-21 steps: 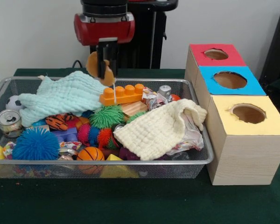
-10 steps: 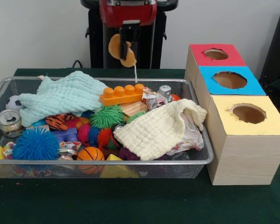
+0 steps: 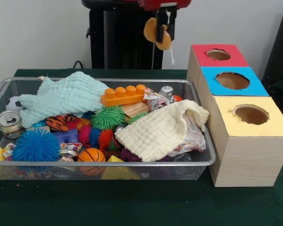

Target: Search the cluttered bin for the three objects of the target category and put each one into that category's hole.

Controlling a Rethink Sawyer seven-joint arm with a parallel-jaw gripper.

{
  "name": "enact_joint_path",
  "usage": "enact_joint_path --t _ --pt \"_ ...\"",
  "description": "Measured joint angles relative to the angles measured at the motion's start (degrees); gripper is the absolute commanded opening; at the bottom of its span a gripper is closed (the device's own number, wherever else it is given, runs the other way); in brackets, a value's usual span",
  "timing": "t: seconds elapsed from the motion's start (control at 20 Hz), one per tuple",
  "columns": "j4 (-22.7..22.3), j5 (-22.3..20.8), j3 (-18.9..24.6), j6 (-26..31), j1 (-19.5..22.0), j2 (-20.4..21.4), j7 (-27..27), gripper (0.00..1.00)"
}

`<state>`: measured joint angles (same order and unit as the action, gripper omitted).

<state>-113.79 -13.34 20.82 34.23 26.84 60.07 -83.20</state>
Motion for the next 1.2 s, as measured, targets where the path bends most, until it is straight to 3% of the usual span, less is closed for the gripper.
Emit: enact_joint_path --t 0.3,0.85,1.2 --pt "-3.11 5.16 -2.17 -2.02 -5.67 2.52 -0.73 0.00" --pt "-9.08 9.95 -5.77 -18.61 -12.35 0.75 -6.50 0.00" --pt "-11.51 11.29 -8.83 -22.00 -16.63 0.01 -9.24 0.00"
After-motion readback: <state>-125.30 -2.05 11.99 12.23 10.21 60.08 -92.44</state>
